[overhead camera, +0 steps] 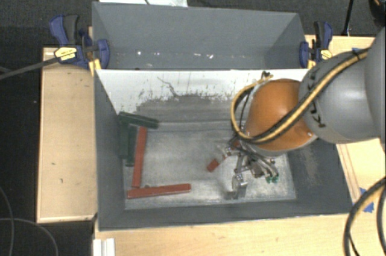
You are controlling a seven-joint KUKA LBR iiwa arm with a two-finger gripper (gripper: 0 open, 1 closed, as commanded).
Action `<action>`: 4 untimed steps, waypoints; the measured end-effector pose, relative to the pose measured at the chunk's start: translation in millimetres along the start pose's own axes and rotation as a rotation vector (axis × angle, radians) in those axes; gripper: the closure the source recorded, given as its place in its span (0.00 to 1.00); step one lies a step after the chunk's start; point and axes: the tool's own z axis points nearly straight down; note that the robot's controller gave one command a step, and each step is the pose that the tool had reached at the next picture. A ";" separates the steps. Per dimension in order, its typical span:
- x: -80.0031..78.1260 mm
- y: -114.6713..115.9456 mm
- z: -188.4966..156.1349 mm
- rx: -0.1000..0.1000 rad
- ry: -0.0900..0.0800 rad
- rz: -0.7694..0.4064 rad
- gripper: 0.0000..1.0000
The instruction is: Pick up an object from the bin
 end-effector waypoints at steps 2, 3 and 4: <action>-42.1 -36.2 -46.2 0.000 -0.011 0.196 0.00; -31.7 -30.9 -2.0 -0.001 -0.003 0.051 0.00; -32.2 -30.8 -2.5 -0.001 -0.004 0.056 0.00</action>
Offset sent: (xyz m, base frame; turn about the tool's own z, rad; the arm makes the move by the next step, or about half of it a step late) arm 0.0216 -0.0180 0.0327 0.1672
